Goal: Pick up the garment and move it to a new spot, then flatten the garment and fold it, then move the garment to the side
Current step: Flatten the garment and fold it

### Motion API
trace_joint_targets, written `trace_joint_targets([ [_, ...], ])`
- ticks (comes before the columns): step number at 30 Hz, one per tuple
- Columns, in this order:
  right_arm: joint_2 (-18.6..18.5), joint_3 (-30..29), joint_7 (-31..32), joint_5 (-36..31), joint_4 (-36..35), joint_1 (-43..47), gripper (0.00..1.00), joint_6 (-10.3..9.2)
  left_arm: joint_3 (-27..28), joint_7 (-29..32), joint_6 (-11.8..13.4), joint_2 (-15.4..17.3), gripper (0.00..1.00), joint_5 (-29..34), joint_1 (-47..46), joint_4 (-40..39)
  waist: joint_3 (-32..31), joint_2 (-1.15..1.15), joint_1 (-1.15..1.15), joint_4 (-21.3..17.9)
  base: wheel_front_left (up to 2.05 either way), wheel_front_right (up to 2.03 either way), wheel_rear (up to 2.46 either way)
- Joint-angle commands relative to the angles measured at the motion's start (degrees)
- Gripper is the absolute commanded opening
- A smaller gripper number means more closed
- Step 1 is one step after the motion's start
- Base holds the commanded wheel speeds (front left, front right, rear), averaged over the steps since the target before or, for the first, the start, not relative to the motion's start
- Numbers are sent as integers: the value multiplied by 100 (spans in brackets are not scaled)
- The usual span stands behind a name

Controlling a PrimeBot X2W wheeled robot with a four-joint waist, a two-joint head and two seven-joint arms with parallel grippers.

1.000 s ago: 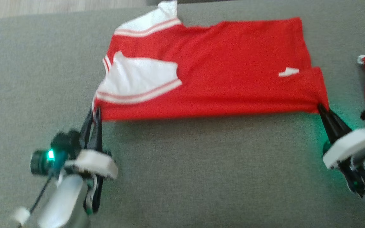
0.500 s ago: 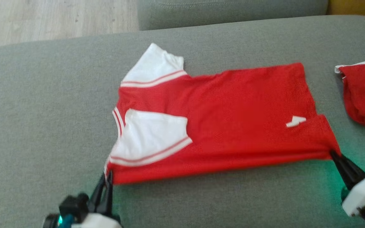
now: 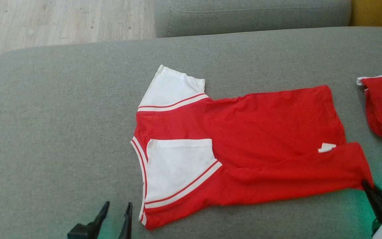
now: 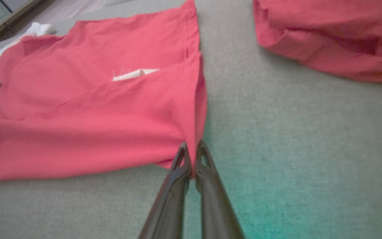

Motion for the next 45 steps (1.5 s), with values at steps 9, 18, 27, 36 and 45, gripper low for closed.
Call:
trace_joint_targets([
  [9,26,-878,-80,-843,-474,119,100,36,184,320,56,484,100,298,-834,-463,184,0,0,-65,0,0,0],
  [18,164,-950,-54,-1387,-1014,-227,100,36,185,1136,-592,772,100,518,-3218,-191,745,0,0,-434,0,0,0],
  [27,162,-661,49,-1575,-1470,-845,100,36,-195,2411,-1438,917,100,408,-5604,1493,1506,0,0,-1097,0,0,0],
  [36,219,-501,20,-1572,-1492,-1098,100,36,-587,2866,-1524,1102,100,165,-6468,2603,1964,0,0,-1477,0,0,0],
  [45,296,-400,-41,-1553,-1347,-1285,100,36,-1269,2850,-1528,1329,19,-277,-6764,3012,2095,0,0,-1662,0,0,0],
])
